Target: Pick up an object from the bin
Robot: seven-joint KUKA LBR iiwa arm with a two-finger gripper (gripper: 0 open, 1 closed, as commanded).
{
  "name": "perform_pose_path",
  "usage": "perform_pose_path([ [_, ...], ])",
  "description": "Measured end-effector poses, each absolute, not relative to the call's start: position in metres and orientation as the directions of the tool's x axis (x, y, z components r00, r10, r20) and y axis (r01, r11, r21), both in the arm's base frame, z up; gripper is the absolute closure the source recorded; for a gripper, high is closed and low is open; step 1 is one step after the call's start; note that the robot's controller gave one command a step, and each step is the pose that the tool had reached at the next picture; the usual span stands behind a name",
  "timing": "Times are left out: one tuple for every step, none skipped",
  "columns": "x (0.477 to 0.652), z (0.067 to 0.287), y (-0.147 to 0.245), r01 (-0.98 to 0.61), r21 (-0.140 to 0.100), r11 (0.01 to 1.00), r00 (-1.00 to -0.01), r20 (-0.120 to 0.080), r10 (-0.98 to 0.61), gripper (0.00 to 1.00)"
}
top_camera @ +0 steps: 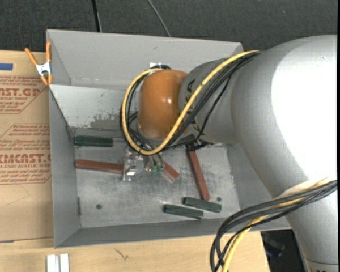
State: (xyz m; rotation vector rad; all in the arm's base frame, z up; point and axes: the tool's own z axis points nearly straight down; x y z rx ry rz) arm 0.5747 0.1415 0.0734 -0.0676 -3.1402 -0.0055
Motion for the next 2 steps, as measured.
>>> perform_pose_path([
  [0.5774,0.243,0.1575,0.003,0.001,1.0,-1.0,-0.006,0.003,1.0],
  [0.5768,0.2417,0.1574,0.003,0.001,1.0,-1.0,-0.003,0.003,1.0],
])
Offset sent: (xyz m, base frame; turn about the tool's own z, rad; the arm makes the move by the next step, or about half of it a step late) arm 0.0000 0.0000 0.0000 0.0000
